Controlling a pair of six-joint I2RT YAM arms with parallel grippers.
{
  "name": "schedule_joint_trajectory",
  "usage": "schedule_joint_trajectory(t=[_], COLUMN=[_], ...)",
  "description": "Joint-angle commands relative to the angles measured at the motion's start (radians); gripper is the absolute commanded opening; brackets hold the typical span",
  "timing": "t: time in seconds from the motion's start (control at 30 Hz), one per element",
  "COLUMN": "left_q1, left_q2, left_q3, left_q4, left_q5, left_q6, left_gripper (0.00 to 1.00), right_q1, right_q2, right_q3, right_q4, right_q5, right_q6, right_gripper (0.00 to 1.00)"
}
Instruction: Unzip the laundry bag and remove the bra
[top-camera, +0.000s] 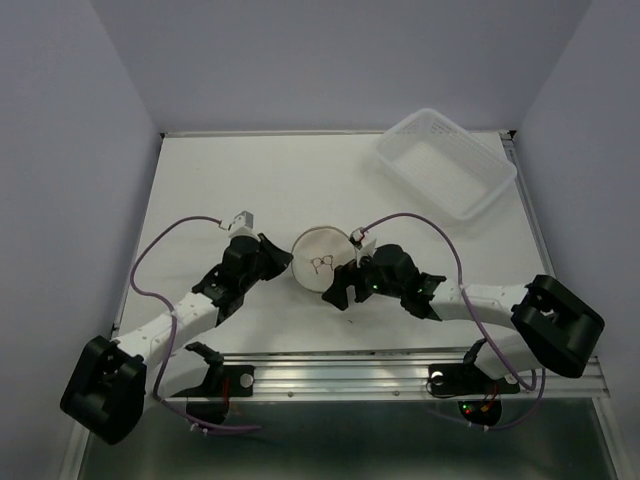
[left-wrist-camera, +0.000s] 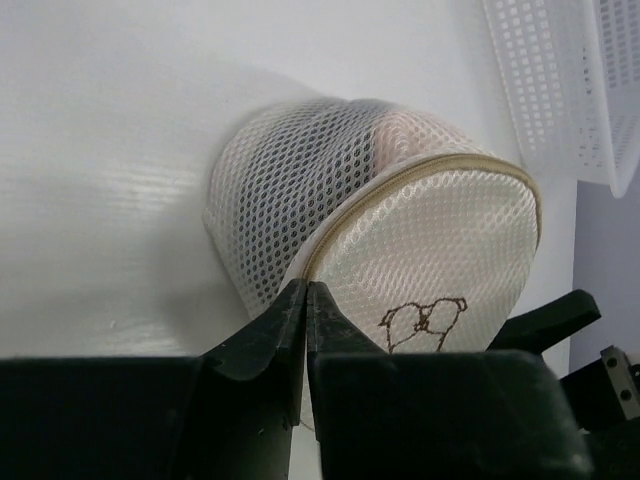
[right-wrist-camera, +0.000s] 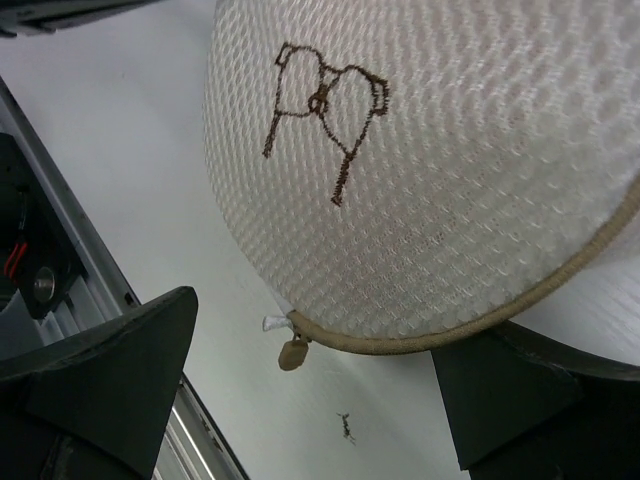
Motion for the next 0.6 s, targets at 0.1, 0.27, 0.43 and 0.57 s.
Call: schedule_joint_trajectory(t=[0.1,0.27,0.43,0.57], left_q1=[0.007,0.019,0.016,0.016], left_q2=[0.145,0.188,0.108,-0.006], left_q3=[0.229,0.330,0.288,0.164], left_q4=[0.095,0.051,0.023,0.011], left_q5=[-0.100,-0.112,-0.098,-0.089], left_q6=[0.147,0.195,0.171,0.102], left_gripper=[0.15,0.24,0.64,0.77], right_q1=[0.020,0.031,0.031,0.031], right_q2=[0.059,0.081,0.003,-0.082], right_q3=[0.069,0.087,0.057,0.018], right_q4=[0.126,0.132,0.078,0.038], right_q5=[0.035,0.077,0.235,0.294], right_q6=[0.016,0.025,0.051,0.082], right_gripper=[1.00,1.00,1.00,1.00])
